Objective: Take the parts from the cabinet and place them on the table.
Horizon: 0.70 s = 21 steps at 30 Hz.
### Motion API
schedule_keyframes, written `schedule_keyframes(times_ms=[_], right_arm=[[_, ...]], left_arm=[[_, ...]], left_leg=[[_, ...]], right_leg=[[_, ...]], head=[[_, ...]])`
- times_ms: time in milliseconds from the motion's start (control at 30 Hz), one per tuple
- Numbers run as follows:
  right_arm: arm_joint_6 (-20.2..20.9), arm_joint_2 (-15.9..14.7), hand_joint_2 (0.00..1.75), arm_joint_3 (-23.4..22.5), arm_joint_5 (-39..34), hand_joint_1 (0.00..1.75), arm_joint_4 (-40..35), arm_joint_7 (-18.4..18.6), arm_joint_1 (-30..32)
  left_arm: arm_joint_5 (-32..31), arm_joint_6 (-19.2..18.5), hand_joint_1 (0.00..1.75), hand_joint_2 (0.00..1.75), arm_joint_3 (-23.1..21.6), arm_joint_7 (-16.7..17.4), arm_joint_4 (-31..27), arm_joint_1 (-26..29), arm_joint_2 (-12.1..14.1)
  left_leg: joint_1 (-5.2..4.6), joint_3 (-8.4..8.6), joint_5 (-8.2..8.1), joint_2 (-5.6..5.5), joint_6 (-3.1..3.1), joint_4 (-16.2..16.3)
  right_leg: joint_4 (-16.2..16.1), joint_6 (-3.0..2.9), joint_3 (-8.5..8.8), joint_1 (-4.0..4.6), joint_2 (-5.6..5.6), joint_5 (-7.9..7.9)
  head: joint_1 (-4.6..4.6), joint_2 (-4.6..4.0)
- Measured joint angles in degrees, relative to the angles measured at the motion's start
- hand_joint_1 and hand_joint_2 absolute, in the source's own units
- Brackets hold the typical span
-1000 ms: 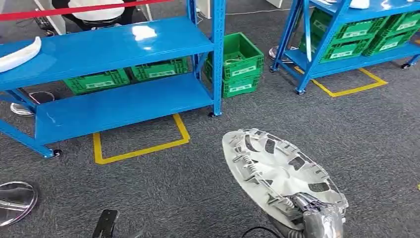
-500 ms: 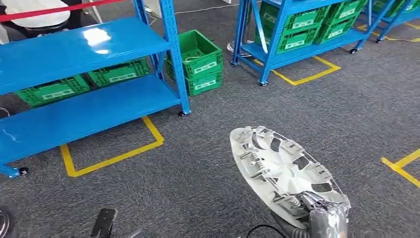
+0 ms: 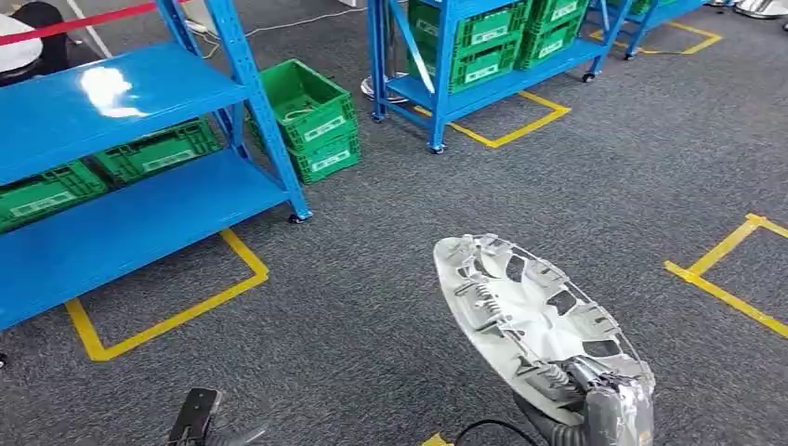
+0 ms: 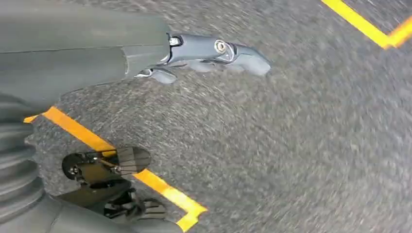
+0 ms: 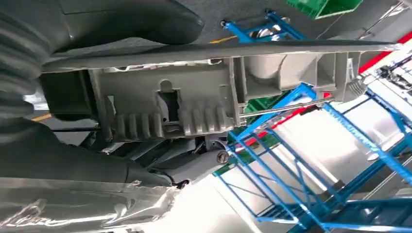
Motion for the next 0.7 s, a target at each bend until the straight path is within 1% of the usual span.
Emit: schedule_keyframes(times_ms=[33, 67, 100, 133, 167, 200, 233, 267, 300, 333, 367, 400, 433, 467, 500, 533, 567, 600, 633, 667, 700], right_arm=[[0.00, 0.02, 1.75, -0.02, 0.02, 1.75, 0.23, -0.05, -0.29], [0.00, 0.26, 1.75, -0.04, 0.18, 1.75, 0.44, -0.09, -0.57], [-0.02, 0.56, 1.75, -0.13, 0.42, 1.75, 0.53, -0.24, -0.62], [-0.04, 0.88, 1.75, -0.15, 0.66, 1.75, 0.60, -0.46, -0.88], [-0.04, 1.37, 1.75, -0.17, 0.81, 1.75, 0.70, -0.72, -1.15], [-0.04, 1.68, 1.75, -0.20, 0.83, 1.75, 0.75, -0.94, -1.35], [-0.04, 1.92, 1.75, -0.24, 0.85, 1.75, 0.79, -1.23, -1.37], [-0.04, 2.20, 1.75, -0.37, 0.85, 1.75, 0.86, -1.49, -1.30], [-0.04, 2.38, 1.75, -0.50, 0.85, 1.75, 0.90, -1.53, -1.22], [-0.04, 2.58, 1.75, -0.61, 0.85, 1.75, 0.90, -1.56, -1.18], [-0.04, 2.82, 1.75, -0.78, 0.85, 1.75, 0.90, -1.66, -1.11], [-0.04, 3.13, 1.75, -1.01, 0.85, 1.75, 0.90, -1.95, -1.00], [-0.04, 3.43, 1.75, -1.33, 0.85, 1.75, 0.88, -2.30, -0.98], [-0.09, 3.69, 1.75, -1.57, 0.88, 1.75, 0.84, -2.58, -1.01], [-0.13, 3.85, 1.75, -1.73, 0.88, 1.75, 0.84, -2.69, -0.94], [-0.13, 4.00, 1.75, -1.88, 0.90, 1.75, 0.84, -2.74, -0.68], [-0.13, 4.13, 1.75, -2.05, 0.88, 1.75, 0.84, -2.80, -0.38], [-0.15, 4.17, 1.75, -2.32, 0.83, 1.75, 0.84, -2.93, -0.01], [-0.15, 4.33, 1.75, -2.47, 0.83, 1.75, 0.73, -3.35, 0.06], [-0.15, 4.50, 1.75, -2.69, 0.75, 1.75, 0.69, -3.63, -0.01], [-0.15, 4.68, 1.75, -2.93, 0.68, 1.75, 0.66, -3.81, -0.01]], left_arm=[[0.20, 0.06, 0.00, 1.75, -0.09, 0.00, 0.00, -0.15, -0.04], [0.46, 0.04, 0.00, 1.75, -0.20, 0.04, 0.00, -0.33, -0.11], [0.44, 0.06, 0.00, 1.75, -0.35, 0.04, 0.00, -0.46, -0.09], [0.35, 0.22, 0.00, 1.75, -0.41, 0.04, 0.00, -0.43, -0.11], [0.33, 0.43, 0.00, 1.75, -0.44, 0.04, 0.00, -0.31, -0.11], [0.33, 0.50, 0.00, 1.75, -0.46, 0.04, 0.00, -0.03, -0.09], [0.33, 0.59, 0.00, 1.75, -0.48, 0.02, 0.00, 0.23, -0.11], [0.33, 0.70, 0.00, 1.75, -0.50, 0.02, 0.00, 0.37, -0.11], [0.35, 0.83, 0.00, 1.75, -0.52, 0.02, 0.00, 0.37, -0.11], [0.37, 1.07, 0.00, 1.75, -0.55, 0.02, 0.00, 0.29, -0.13], [0.41, 1.31, 0.00, 1.75, -0.55, 0.15, 0.00, 0.23, -0.15], [0.50, 1.51, 0.00, 1.75, -0.55, 0.44, 0.00, 0.18, -0.15], [0.61, 1.70, 0.00, 1.75, -0.55, 0.72, 0.00, 0.17, -0.13], [0.61, 1.77, 0.00, 1.75, -0.55, 0.85, 0.00, 0.16, -0.20], [0.61, 1.79, 0.00, 1.75, -0.55, 1.03, 0.00, 0.18, -0.24], [0.61, 1.83, 0.00, 1.75, -0.55, 1.14, 0.00, 0.21, -0.35], [0.61, 1.92, 0.00, 1.75, -0.55, 1.14, 0.00, 0.14, -0.39], [0.68, 1.92, 0.00, 1.75, -0.55, 1.11, 0.00, -0.06, -0.42], [0.74, 1.94, 0.00, 1.75, -0.55, 1.11, 0.00, -0.12, -0.50], [0.74, 1.92, 0.00, 1.75, -0.57, 1.07, 0.00, -0.02, -0.55], [0.74, 1.92, 0.00, 1.75, -0.55, 1.07, 0.00, 0.17, -0.55]], left_leg=[[0.10, 0.04, -0.01, 0.56, -0.35, -0.06], [0.15, 0.15, -0.36, 1.04, -0.84, -0.04], [0.36, -0.25, -1.38, -1.30, -1.20, 0.82], [0.37, -1.55, -3.46, -3.32, -1.29, 3.81], [0.38, -3.79, -5.97, -4.39, -1.32, 8.56], [0.35, -6.34, -8.11, -4.85, -1.32, 13.66], [0.30, -8.23, -9.04, -5.16, -1.28, 17.30], [0.29, -8.99, -8.62, -5.29, -1.20, 18.37], [0.29, -8.52, -6.74, -5.33, -1.06, 16.88], [0.29, -6.96, -3.93, -5.45, -0.85, 13.16], [0.30, -4.59, -1.03, -5.98, -0.59, 8.02], [0.36, -2.37, 1.02, -8.26, -0.25, 3.29], [0.64, -1.47, 0.53, -10.64, 0.21, 1.04], [0.74, -1.35, 0.27, -10.16, -0.15, 0.22], [0.46, -1.37, 0.33, -9.84, 0.03, 0.35], [0.30, -1.35, 0.34, -9.37, 0.30, 0.35], [0.51, -1.25, 0.70, -8.64, 0.76, -0.04], [0.77, -1.06, 0.96, -7.82, 1.00, -0.40], [0.75, -1.01, 0.93, -7.42, 1.28, -0.42], [0.69, -0.98, 0.88, -6.60, 1.45, -0.42], [0.64, -0.93, 0.86, -5.79, 1.47, -0.42]], right_leg=[[0.01, -0.39, -0.30, 0.13, 0.63, 0.01], [-0.36, -0.92, -0.22, -0.05, 1.36, 0.25], [-0.47, -1.19, -0.20, -0.29, 1.88, 0.43], [-0.48, -1.42, -0.33, -0.36, 2.45, 0.52], [-0.48, -1.70, -0.49, -0.35, 3.05, 0.61], [-0.47, -1.91, -0.67, -0.30, 3.81, 0.69], [-0.46, -1.98, -0.75, -0.25, 4.60, 0.73], [-0.46, -2.03, -0.73, -0.20, 5.33, 0.77], [-0.44, -2.00, -0.70, -0.20, 6.12, 0.80], [-0.42, -1.89, -0.68, -0.19, 6.97, 0.89], [-0.42, -1.76, -0.61, -0.19, 7.78, 0.97], [-0.42, -1.61, -0.62, -0.25, 8.42, 1.07], [-0.14, -1.28, -0.93, 0.01, 8.96, 1.13], [-0.02, -0.98, -1.40, -0.22, 9.66, 1.31], [-0.33, -0.52, -1.66, -0.48, 10.15, 1.58], [-0.62, -0.10, -1.72, -0.73, 10.77, 1.84], [-0.73, 0.31, -2.00, -0.59, 11.46, 1.99], [0.05, 0.36, -2.33, -0.48, 9.30, 1.61], [2.04, 0.73, -3.17, -0.27, 6.02, 0.05], [6.10, 1.16, -5.02, -0.35, 4.14, -2.40], [10.73, 1.43, -7.11, -0.49, 3.40, -4.66]], head=[[0.11, 0.00], [0.04, 0.00], [-0.07, 0.00], [-0.29, 0.00], [-0.50, 0.00], [-0.48, 0.00], [-0.53, 0.00], [-0.46, 0.00], [-0.51, 0.00], [-0.48, 0.00], [-0.51, 0.00], [-0.51, 0.00], [-0.42, 0.00], [-0.46, 0.00], [-0.42, 0.00], [-0.57, 0.00], [-0.44, 0.00], [-0.51, 0.00], [0.12, 0.00], [0.22, 0.00], [0.17, 0.00]])
